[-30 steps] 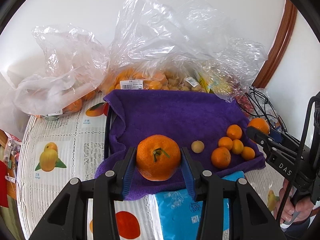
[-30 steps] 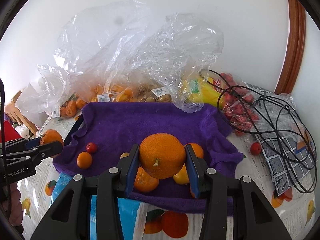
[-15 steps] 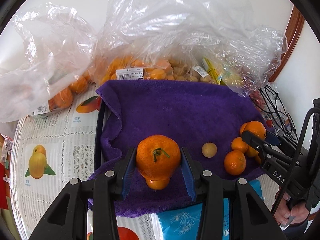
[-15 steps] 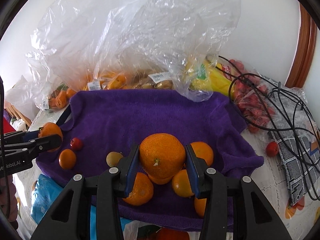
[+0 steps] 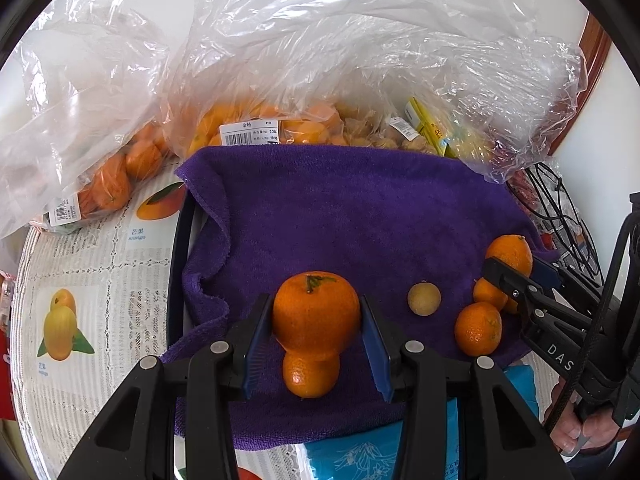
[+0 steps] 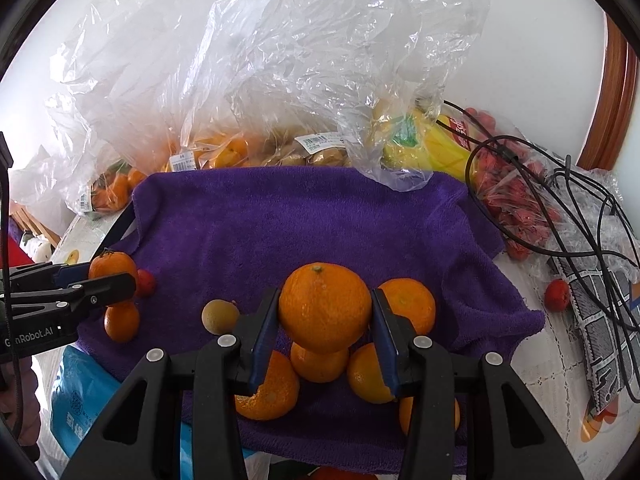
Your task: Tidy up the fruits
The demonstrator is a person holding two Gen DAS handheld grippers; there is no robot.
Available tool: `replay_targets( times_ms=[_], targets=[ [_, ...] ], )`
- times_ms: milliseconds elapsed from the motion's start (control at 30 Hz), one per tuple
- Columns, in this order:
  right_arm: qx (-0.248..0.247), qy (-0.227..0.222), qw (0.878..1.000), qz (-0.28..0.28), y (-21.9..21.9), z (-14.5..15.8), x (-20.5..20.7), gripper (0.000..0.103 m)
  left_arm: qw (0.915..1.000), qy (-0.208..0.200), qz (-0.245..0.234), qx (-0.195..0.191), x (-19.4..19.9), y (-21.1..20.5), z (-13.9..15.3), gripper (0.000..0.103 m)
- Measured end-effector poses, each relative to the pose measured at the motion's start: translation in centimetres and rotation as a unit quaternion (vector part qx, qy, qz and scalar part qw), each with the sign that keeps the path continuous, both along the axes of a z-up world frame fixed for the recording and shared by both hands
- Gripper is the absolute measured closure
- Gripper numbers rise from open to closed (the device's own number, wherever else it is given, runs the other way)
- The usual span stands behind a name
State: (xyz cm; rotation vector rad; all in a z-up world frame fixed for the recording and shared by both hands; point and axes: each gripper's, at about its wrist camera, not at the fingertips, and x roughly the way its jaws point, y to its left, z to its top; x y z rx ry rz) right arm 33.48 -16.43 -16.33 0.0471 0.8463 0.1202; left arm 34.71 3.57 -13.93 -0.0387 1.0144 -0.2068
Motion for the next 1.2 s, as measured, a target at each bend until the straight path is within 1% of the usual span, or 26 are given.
replay_targets(
  times_ms=[333,633,700,733,800,867,967,1033,1100,1200],
  targets=[
    [0.0,0.006,1.0,0.009,0.1,-0.3,0.2,0.059,1.0,0.0,-0.005,0.002,0.2,-0.5,-0.3,0.061],
    [-0.001,0.009,1.0,0.003,0.0,-0.2,-0.2,0.059,0.9999,0.001,-0.011,-0.004,0.1,-0.6,-0.3,0.06],
    [-0.003,0.007,1.0,0.0,-0.1,0.1,-0.4,0.059,1.0,0.001,-0.007,-0.004,-0.1,-0.5,-0.1,0.053],
    [-0.003,0.006,1.0,-0.002,-0.1,0.4,-0.6,0.059,1.0,0.001,-0.003,-0.003,-0.2,-0.4,0.1,0.047],
    [-0.003,0.003,1.0,-0.004,-0.1,1.0,-1.0,0.059,1.0,-0.002,0.002,-0.006,-0.6,-0.1,0.6,0.046],
    [-0.006,-0.001,1.0,-0.006,0.0,1.7,-1.4,0.058,1.0,-0.005,0.003,-0.007,-1.0,0.1,1.1,0.042],
    [-0.009,-0.007,1.0,-0.01,0.1,2.9,-2.4,0.052,0.9999,-0.014,0.003,-0.006,-2.0,0.1,2.2,0.04],
    [-0.01,-0.017,1.0,-0.015,0.1,4.0,-3.4,0.051,0.9998,-0.019,0.004,-0.008,-3.0,0.3,3.0,0.038],
    [-0.012,-0.027,0.999,-0.017,0.3,4.9,-4.3,0.043,0.9997,-0.025,0.003,-0.008,-4.0,0.3,3.8,0.037],
    [-0.01,-0.037,0.999,-0.018,0.5,6.5,-6.0,0.037,0.9994,-0.034,0.005,-0.006,-5.7,0.3,5.1,0.034]
  ],
)
